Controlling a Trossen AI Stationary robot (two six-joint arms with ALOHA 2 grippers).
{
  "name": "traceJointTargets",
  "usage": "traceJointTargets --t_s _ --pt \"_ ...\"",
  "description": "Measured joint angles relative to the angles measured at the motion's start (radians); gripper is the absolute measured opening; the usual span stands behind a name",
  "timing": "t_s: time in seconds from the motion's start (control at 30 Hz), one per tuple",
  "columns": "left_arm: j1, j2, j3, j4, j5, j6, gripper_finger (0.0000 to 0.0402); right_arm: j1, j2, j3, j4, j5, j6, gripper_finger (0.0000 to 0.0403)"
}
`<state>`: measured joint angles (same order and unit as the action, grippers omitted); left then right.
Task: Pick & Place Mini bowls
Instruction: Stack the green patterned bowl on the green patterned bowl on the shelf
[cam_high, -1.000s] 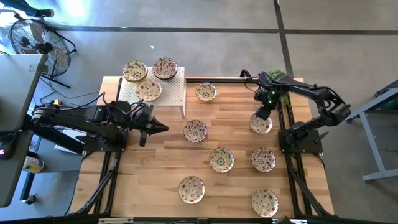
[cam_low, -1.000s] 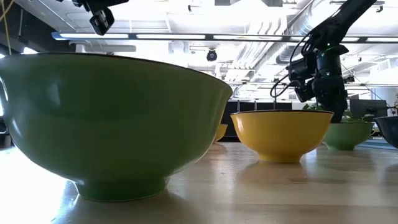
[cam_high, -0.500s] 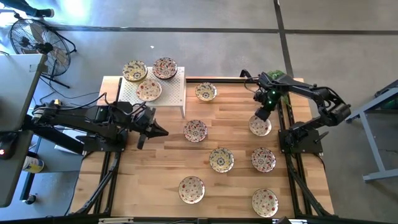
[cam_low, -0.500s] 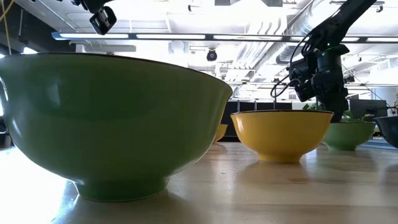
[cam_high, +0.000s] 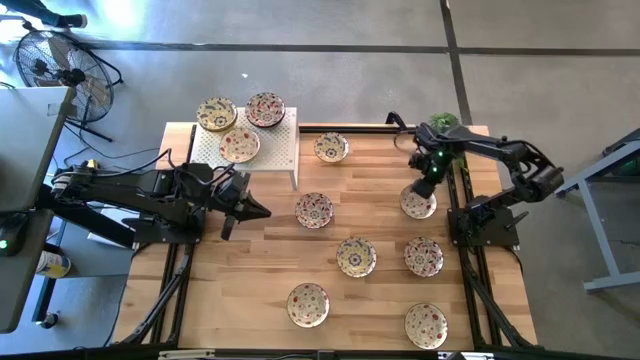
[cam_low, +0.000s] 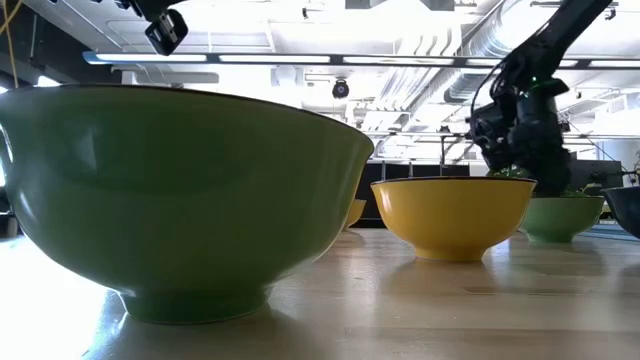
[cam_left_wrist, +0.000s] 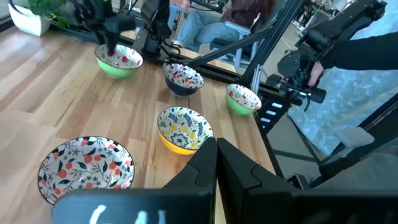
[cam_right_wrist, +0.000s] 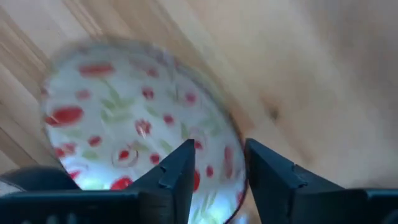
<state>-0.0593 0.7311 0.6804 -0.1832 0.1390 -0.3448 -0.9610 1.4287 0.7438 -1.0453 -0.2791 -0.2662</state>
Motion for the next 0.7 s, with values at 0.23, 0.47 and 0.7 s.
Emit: traceJointTargets --t_s 0.23,0.47,0.7 --pt "0.000 0.000 0.000 0.001 -0.019 0.009 0.0001 0.000 -0.001 0.014 0.016 -0.016 0.029 0.0053" --pt "0.000 0.000 0.000 0.001 -0.020 0.021 0.0001 0.001 -0.001 0.015 0.018 -0.098 0.088 0.0018" --pt "0.000 0.000 0.000 0.000 -0.049 0.027 0.0001 0.047 -0.068 0.091 0.007 -0.137 0.241 0.0009"
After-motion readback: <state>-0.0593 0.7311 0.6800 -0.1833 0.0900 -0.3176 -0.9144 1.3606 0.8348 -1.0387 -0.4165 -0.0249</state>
